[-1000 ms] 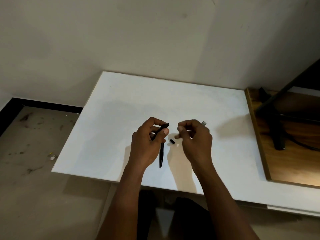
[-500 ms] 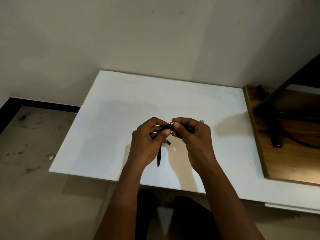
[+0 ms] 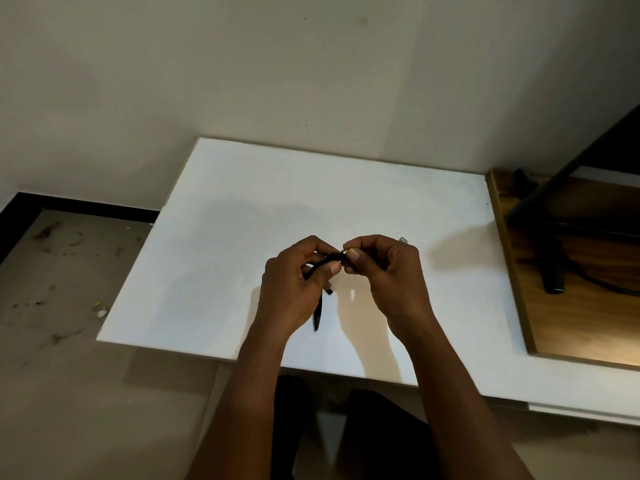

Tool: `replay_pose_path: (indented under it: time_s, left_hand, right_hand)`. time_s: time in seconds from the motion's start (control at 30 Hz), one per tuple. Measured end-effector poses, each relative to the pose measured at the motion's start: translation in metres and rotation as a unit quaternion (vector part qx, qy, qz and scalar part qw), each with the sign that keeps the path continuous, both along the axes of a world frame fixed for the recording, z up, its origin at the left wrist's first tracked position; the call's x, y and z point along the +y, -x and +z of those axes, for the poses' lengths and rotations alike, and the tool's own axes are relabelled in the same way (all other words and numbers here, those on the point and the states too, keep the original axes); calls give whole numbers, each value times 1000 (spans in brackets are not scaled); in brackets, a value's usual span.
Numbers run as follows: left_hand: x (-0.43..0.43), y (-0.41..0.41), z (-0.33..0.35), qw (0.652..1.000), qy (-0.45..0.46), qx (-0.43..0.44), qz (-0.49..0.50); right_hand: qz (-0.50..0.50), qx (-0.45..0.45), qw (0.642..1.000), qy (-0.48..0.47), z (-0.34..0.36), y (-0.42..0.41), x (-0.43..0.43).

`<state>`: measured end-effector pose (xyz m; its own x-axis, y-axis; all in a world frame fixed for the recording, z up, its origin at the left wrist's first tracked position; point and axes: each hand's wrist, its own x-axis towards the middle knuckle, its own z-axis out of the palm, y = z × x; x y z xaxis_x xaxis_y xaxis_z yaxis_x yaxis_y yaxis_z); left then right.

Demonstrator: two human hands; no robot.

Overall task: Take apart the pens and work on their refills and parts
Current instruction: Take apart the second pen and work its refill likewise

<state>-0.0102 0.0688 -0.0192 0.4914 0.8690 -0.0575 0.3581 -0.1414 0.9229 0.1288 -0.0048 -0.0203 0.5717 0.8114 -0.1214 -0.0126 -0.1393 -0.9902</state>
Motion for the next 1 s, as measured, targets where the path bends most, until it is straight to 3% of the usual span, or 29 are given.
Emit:
replay_pose_path:
  time_s: [0.3, 0.67, 1.0]
  left_hand:
    - [-1, 0, 1, 1000, -23, 19, -4]
    - [-5, -2, 3, 998, -35, 24, 35]
    - [4, 2, 1, 998, 24, 16, 64]
  right_hand:
    - [37, 9, 999, 21, -2, -5, -3]
    - [-14, 58, 998, -6, -1, 4, -3]
    - [-13, 97, 994, -38, -1, 16, -1]
